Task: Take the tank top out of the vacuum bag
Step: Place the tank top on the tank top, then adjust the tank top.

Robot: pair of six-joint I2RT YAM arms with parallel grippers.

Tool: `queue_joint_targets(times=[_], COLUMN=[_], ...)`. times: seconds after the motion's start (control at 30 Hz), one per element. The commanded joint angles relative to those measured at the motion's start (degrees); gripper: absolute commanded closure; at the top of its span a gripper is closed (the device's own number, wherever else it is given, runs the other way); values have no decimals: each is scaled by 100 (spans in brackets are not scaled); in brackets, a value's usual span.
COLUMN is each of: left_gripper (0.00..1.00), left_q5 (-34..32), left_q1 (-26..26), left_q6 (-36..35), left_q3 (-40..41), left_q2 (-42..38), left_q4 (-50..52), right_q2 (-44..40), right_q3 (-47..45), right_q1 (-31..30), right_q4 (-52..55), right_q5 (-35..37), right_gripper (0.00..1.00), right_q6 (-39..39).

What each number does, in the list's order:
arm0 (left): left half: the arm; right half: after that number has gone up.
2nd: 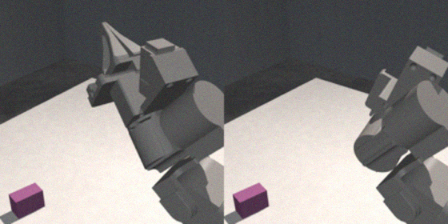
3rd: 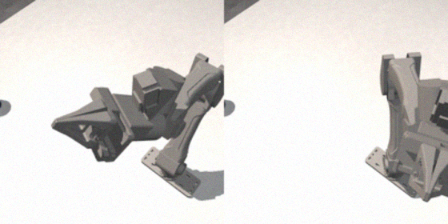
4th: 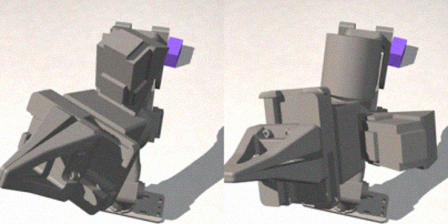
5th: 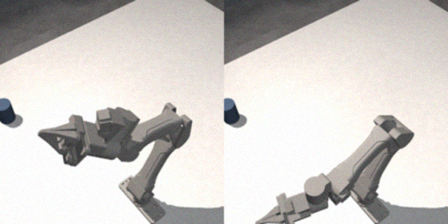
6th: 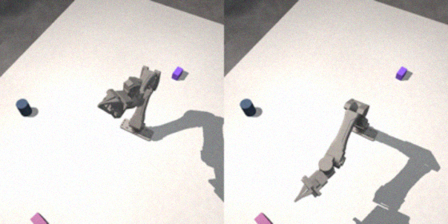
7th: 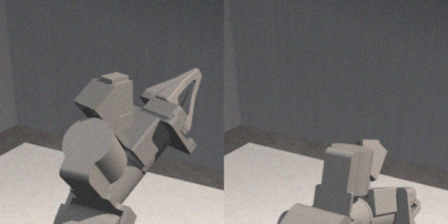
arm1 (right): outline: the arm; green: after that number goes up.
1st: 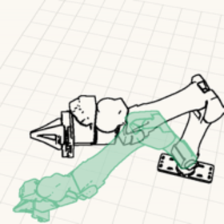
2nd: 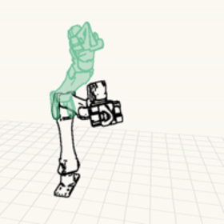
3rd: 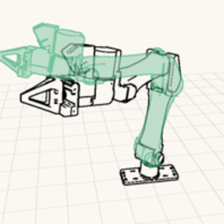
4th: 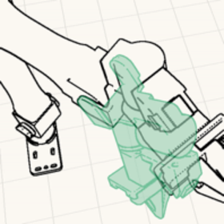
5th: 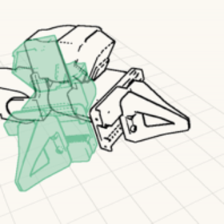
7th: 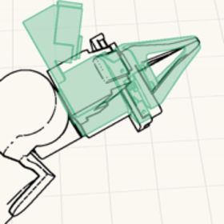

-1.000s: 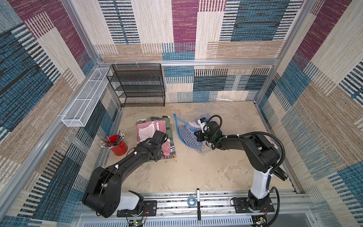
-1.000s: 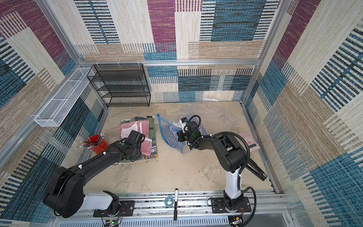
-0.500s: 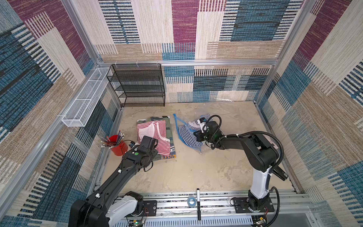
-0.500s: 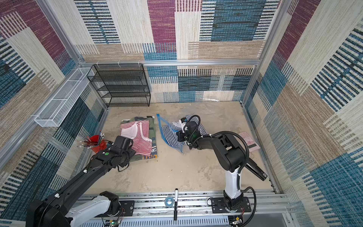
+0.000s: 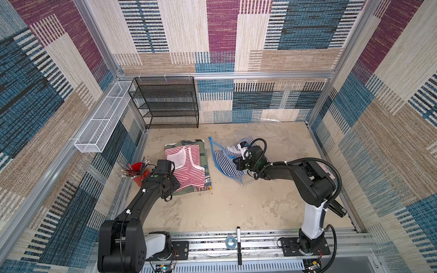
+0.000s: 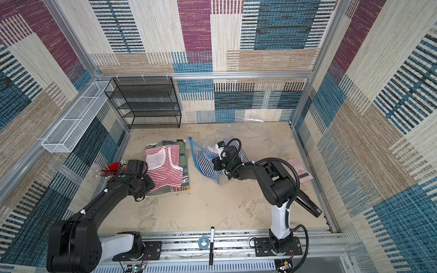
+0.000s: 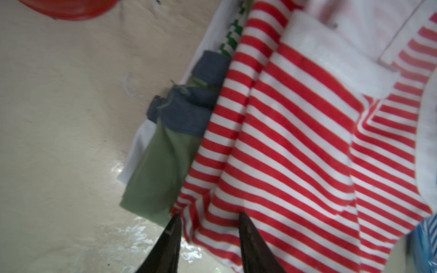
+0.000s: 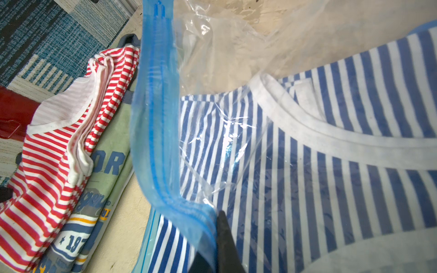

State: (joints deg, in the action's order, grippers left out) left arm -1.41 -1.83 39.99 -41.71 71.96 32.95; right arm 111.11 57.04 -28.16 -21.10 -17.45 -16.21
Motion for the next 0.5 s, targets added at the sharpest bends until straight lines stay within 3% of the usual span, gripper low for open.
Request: queue_joint_targets(times=[0.0,0.1,0.23,0.27,0.3,0.33,0.47], left_gripper=[59,82,80,85,97,100,100], left_q5=[61,5,-200,-219,-211,-229,-434], left_q1=[26,37,41,42,42,42,34], left_q6=[-234,-237,-258,-283,-307,-301,-163], left_q3=[58,58,-18,-38,-58,-75,-60], left_q2=[101,203,356,387,397,381,49], left_q4=[-187,-164,3,35,48,78,220], right_q2=[9,16,26,25,29,26,48], right_q3=[52,50,57,62,61,62,68], right_q1=[0,2,-1,0,-4,0,-3], right_q4=[8,10,19,27,19,18,27], right_q5=[-38,-35,-42,-40,-41,-39,-48], right_gripper=[100,100,100,100,100,100,100], right_q6=[-16,-14,-11,-7,-14,-14,-14])
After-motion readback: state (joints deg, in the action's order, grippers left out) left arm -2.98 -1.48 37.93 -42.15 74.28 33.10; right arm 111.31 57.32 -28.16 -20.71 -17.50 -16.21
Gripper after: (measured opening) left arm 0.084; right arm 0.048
